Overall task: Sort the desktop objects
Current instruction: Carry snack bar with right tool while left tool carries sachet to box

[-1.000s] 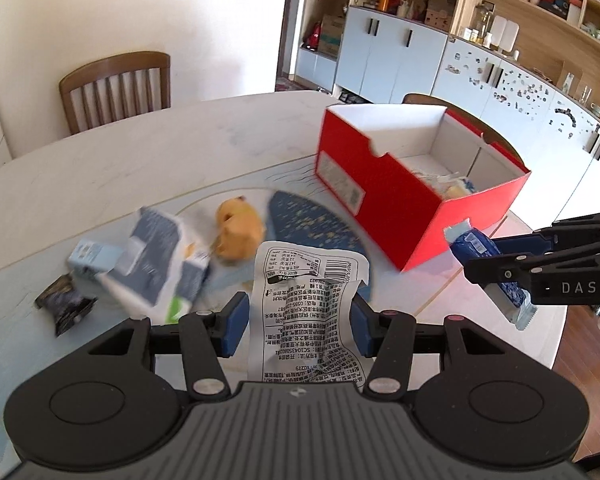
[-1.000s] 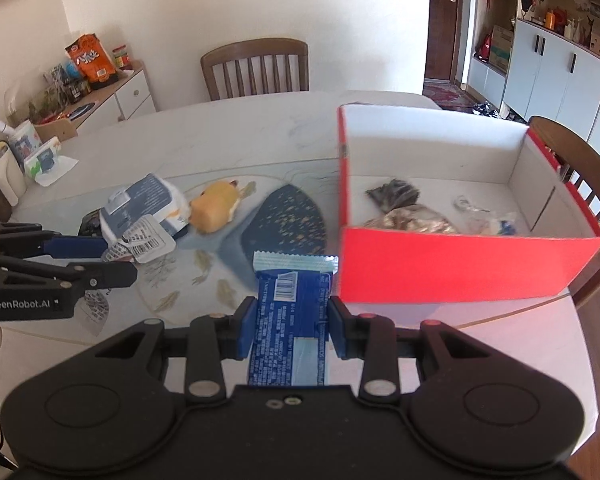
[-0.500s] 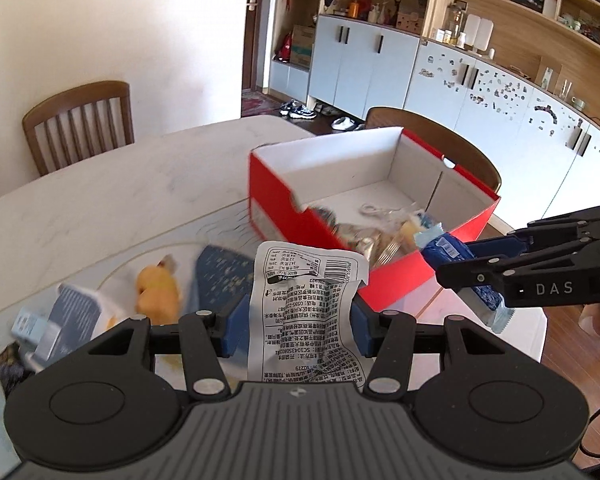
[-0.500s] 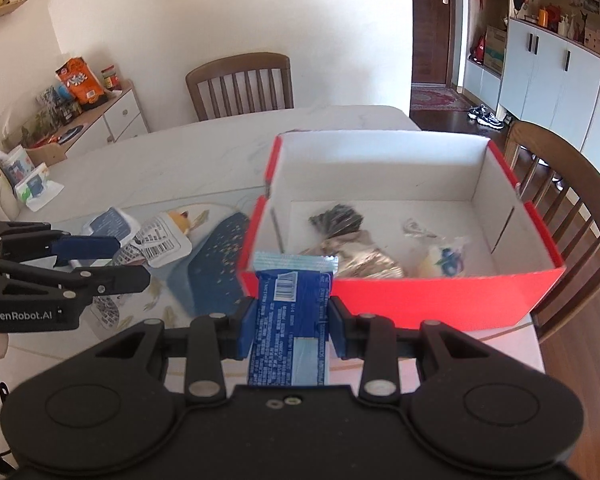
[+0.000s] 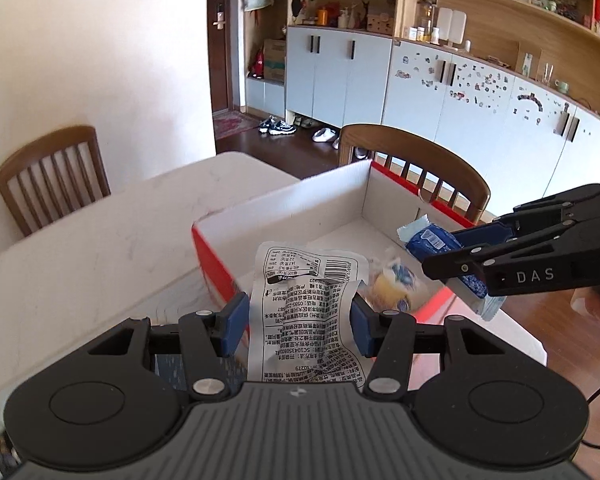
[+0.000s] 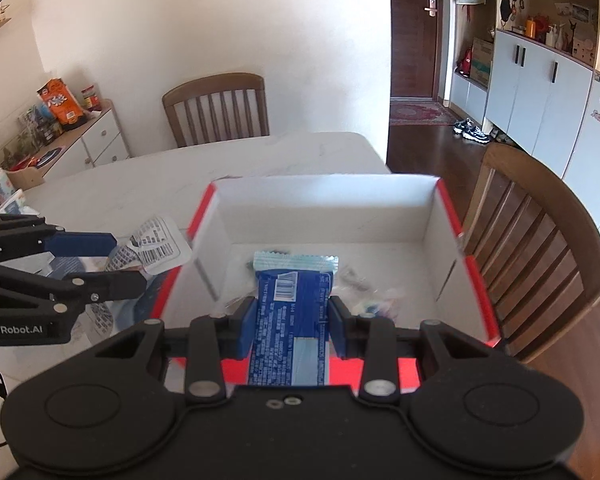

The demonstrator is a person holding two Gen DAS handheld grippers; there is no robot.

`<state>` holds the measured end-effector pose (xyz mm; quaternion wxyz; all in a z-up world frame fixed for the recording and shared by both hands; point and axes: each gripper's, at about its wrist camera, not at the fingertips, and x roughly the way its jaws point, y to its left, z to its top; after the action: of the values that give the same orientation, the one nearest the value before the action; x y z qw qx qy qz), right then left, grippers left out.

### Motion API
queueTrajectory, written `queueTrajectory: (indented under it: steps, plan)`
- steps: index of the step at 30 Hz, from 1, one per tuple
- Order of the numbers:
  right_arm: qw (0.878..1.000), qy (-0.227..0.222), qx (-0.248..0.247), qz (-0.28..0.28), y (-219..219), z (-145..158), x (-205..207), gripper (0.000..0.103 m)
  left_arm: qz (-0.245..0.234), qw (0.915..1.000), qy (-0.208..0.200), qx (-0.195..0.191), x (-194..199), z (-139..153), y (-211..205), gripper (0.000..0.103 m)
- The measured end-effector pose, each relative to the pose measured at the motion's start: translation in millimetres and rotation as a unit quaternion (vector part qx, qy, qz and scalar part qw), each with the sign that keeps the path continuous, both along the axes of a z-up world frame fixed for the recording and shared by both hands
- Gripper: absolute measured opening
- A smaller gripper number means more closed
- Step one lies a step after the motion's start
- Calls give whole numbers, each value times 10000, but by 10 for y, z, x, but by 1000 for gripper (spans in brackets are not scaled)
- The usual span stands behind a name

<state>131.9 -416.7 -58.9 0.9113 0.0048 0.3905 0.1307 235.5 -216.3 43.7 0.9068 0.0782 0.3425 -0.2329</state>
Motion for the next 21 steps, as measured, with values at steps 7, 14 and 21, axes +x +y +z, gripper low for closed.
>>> queueTrajectory:
  steps: [7, 14, 21]
  plan:
    - [10000, -11, 15, -26, -206, -17, 290, 36, -78, 9998, 148, 72, 310, -35, -223, 52]
    - [9999, 9, -100, -37, -371, -96, 618, 36, -143, 9989, 298, 323, 566, -197, -401, 52]
    - [9990, 180, -318, 255, -354, -288, 993, 36, -278, 9957, 640, 612, 847, -403, -635, 52]
